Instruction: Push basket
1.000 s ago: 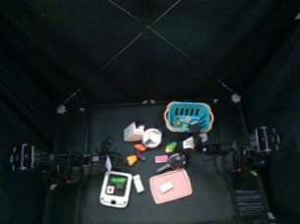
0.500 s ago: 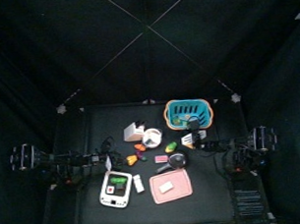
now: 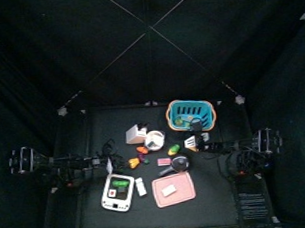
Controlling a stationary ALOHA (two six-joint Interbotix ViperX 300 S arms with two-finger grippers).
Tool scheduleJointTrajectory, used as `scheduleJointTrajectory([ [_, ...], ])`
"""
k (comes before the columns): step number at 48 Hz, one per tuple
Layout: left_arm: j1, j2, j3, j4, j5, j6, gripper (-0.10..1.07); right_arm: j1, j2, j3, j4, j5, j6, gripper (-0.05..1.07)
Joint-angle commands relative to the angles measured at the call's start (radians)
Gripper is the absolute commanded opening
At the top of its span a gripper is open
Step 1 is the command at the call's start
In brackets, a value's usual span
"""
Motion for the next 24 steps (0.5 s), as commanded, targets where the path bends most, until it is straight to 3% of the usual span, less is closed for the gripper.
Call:
scheduleJointTrajectory([
  [1, 0.002, -0.003, -0.006, 0.000, -0.003, 0.000, 0.81, 0.034, -0.066, 0.008, 0.011, 0.002, 0.000, 0.58],
  [12, 0.002, -0.003, -0.008, -0.002, -0.003, 0.000, 0.81, 0.101, -0.166, 0.063, -0.014, -0.006, -0.003, 0.59],
  [24, 0.002, -0.003, -0.008, 0.000, -0.003, -0.003, 0.81, 0.103, -0.198, 0.097, -0.008, -0.060, -0.003, 0.59],
])
